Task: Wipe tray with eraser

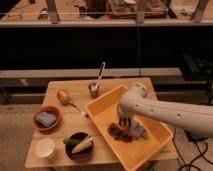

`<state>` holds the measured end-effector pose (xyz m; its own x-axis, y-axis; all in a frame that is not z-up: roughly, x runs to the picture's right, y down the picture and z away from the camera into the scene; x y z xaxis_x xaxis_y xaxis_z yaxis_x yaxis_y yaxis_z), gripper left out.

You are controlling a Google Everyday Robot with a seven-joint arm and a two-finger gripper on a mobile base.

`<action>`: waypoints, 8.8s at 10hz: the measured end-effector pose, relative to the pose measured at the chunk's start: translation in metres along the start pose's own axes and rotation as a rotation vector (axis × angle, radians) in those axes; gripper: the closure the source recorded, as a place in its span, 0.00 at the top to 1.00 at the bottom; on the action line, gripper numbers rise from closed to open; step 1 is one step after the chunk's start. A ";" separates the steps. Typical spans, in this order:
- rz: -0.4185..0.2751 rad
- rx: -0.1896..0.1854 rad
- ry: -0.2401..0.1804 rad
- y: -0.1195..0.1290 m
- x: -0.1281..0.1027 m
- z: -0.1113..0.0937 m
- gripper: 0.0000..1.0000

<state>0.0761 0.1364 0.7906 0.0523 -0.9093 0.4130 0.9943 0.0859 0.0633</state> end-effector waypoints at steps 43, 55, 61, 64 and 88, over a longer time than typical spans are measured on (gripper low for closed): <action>-0.192 0.100 -0.140 0.087 -0.097 -0.035 0.01; -0.148 0.023 -0.088 0.071 -0.003 0.002 0.01; -0.454 0.187 -0.063 -0.034 -0.014 0.014 0.01; -0.516 0.247 -0.082 -0.041 -0.050 0.002 0.01; -0.305 0.028 -0.161 0.100 -0.022 -0.016 0.01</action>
